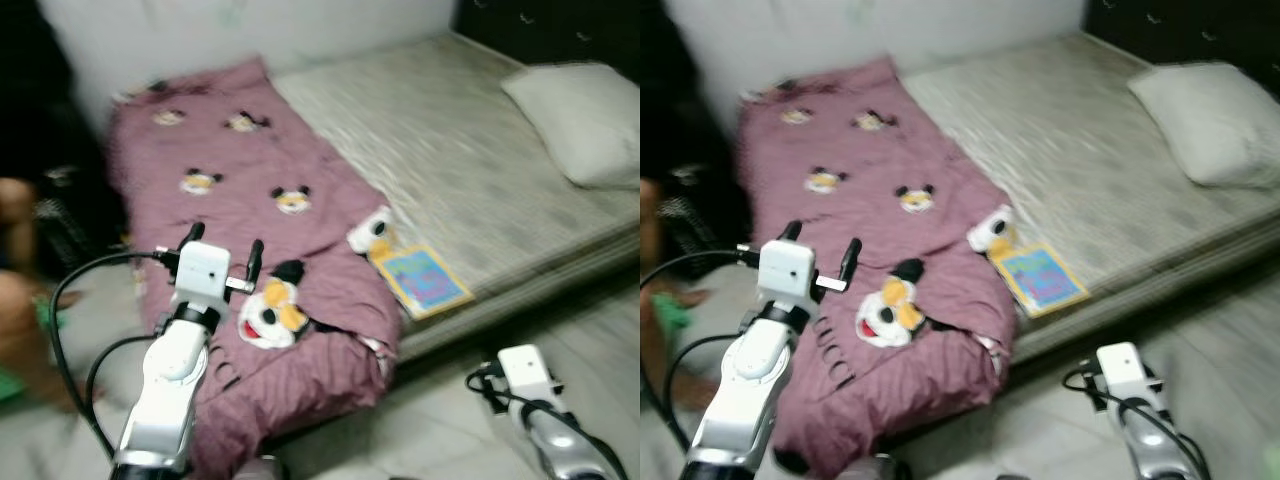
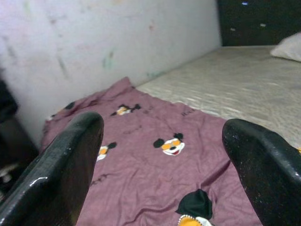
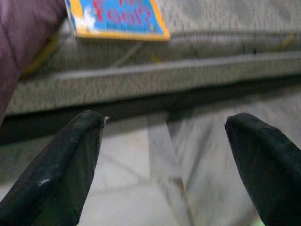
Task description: Clean up the room
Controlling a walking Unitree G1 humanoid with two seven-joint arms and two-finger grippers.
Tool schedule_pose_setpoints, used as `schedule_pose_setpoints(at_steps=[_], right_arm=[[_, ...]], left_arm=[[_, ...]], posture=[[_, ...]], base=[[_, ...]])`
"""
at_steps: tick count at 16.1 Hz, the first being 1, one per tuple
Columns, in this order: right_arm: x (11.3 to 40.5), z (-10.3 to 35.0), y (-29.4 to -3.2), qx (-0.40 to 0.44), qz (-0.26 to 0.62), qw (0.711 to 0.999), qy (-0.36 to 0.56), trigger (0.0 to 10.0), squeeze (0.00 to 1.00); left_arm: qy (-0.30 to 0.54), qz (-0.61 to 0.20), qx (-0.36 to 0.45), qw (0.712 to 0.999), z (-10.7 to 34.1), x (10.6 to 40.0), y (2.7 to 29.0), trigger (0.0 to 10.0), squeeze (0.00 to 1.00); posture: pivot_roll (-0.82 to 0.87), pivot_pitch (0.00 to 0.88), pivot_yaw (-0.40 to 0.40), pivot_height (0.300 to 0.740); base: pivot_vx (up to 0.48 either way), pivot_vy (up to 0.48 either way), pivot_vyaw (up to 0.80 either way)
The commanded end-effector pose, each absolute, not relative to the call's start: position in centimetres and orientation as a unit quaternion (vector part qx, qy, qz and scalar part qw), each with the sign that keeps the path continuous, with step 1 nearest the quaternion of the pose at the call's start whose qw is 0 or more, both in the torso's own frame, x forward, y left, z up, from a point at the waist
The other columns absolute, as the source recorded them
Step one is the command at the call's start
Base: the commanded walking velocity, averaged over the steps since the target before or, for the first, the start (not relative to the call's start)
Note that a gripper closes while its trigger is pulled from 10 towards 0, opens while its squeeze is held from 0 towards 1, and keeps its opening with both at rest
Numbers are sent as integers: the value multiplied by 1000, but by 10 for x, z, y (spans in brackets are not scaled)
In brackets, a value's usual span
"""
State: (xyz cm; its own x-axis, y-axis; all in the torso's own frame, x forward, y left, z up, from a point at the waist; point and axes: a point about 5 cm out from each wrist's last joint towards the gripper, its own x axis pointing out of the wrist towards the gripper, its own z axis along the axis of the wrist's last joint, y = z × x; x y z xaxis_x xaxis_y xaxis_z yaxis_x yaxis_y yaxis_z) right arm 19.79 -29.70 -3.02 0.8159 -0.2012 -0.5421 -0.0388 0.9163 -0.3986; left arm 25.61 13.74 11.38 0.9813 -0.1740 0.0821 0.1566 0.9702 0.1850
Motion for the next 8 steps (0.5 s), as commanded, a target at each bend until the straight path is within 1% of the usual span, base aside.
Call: schedule_pose_setpoints(at_steps=[1,3,4,6,7,8], right_arm=[[203,-22,-302,-198,-53,940,274,10000,0],[223,7,-310,-197,-74,960,185,10000,0],[240,42,-306,-192,-80,974,94,10000,0],[246,56,-300,-182,-80,978,60,10000,0],[255,77,-281,-162,-66,985,12,10000,0],[259,88,-270,-146,-57,988,-10,10000,0]], left_arm=[[-54,-87,94,990,116,256,136,10000,0],[-54,-87,94,990,116,256,137,10000,0],[-55,-90,94,990,116,257,137,10000,0],[-56,-92,95,990,117,258,136,10000,0],[-58,-95,95,989,117,260,136,10000,0],[-59,-96,96,989,118,261,136,10000,0]], posture=[[-75,0,52,740],[-86,0,59,740],[-96,0,65,740],[-103,0,70,740],[-107,0,75,740],[-109,0,78,740]], base=[[0,0,800],[0,0,800],[0,0,800],[0,0,800],[0,0,800],[0,0,756]])
